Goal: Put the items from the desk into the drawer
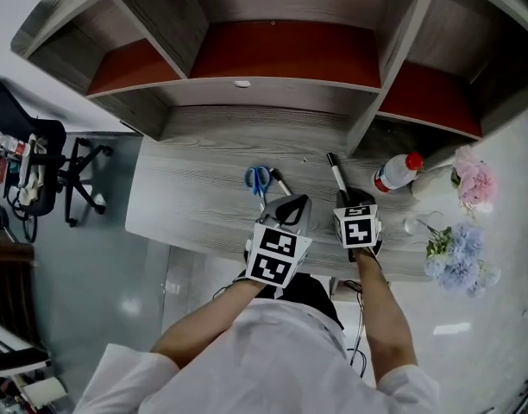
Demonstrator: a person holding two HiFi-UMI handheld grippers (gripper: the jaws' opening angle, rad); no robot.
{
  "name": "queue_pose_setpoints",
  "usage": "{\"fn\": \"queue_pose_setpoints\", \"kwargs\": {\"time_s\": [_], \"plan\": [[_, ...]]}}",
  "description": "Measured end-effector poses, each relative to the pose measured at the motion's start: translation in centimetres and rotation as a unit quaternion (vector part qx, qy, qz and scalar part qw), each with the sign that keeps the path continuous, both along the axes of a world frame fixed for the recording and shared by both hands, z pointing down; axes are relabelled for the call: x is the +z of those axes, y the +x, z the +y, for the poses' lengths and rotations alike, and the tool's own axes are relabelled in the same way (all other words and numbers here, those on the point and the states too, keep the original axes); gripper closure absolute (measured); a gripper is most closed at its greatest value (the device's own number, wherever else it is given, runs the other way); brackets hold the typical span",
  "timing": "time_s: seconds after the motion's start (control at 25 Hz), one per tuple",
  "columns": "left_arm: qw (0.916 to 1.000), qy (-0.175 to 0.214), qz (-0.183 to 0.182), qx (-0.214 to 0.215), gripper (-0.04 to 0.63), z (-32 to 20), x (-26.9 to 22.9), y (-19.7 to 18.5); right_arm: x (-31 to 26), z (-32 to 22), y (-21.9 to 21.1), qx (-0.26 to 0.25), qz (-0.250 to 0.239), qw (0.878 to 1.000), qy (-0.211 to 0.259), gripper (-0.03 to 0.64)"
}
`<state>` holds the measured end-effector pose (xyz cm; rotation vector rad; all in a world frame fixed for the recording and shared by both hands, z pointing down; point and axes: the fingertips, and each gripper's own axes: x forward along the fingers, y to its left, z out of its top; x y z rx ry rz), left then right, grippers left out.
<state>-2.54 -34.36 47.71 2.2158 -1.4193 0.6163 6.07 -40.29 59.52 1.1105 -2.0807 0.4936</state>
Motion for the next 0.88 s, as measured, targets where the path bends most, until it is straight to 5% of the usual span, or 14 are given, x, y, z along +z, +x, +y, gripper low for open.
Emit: {"fn": "queue_pose_setpoints", "kwargs": {"time_s": [0.88], "plan": [[0.9899,0.007,0.033,0.138,0.592,6.8,0.2,2.1,-3.9,10.8,1.8,0.149,-0.019,0.988,0.039,0.561]]}}
